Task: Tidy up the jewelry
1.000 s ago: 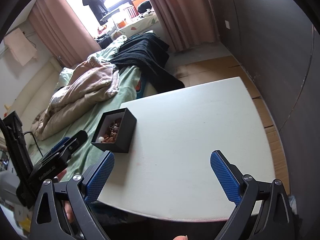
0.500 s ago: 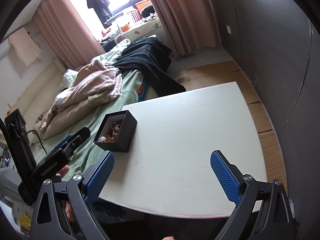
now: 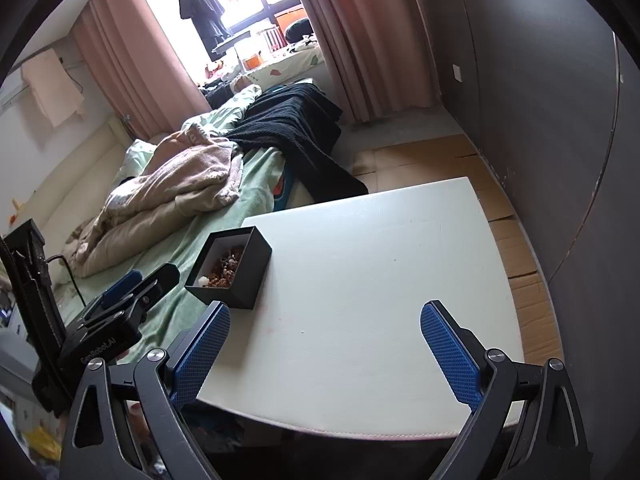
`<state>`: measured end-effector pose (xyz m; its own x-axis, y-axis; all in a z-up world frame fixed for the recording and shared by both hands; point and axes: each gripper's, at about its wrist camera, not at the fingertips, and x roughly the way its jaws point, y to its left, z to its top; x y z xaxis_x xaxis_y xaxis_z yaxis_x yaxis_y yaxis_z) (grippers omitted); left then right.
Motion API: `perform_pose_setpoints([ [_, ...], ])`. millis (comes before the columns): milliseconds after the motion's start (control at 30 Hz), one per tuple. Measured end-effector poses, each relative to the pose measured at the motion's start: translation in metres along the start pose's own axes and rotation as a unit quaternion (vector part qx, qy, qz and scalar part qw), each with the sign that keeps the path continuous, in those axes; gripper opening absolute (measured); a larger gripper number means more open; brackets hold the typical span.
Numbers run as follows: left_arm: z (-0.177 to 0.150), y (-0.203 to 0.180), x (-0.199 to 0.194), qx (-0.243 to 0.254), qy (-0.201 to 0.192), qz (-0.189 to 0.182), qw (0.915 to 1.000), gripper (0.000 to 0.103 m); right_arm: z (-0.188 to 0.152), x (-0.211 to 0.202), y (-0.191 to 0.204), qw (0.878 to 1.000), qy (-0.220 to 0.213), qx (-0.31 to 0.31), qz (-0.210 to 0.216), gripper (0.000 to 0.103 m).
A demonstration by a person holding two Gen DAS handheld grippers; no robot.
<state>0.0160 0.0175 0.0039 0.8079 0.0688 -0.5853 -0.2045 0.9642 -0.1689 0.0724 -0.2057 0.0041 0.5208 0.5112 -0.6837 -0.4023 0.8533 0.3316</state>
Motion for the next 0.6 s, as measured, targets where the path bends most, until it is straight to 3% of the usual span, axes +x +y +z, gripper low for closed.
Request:
perform_pose_setpoints([
  [600, 0.0014, 0.0000, -0.0040, -0.006, -0.004, 0.008, 0.9999, 0.102, -0.0036, 0.0018, 0.0008, 1.000, -0.001, 0.001, 0.000, 0.097],
])
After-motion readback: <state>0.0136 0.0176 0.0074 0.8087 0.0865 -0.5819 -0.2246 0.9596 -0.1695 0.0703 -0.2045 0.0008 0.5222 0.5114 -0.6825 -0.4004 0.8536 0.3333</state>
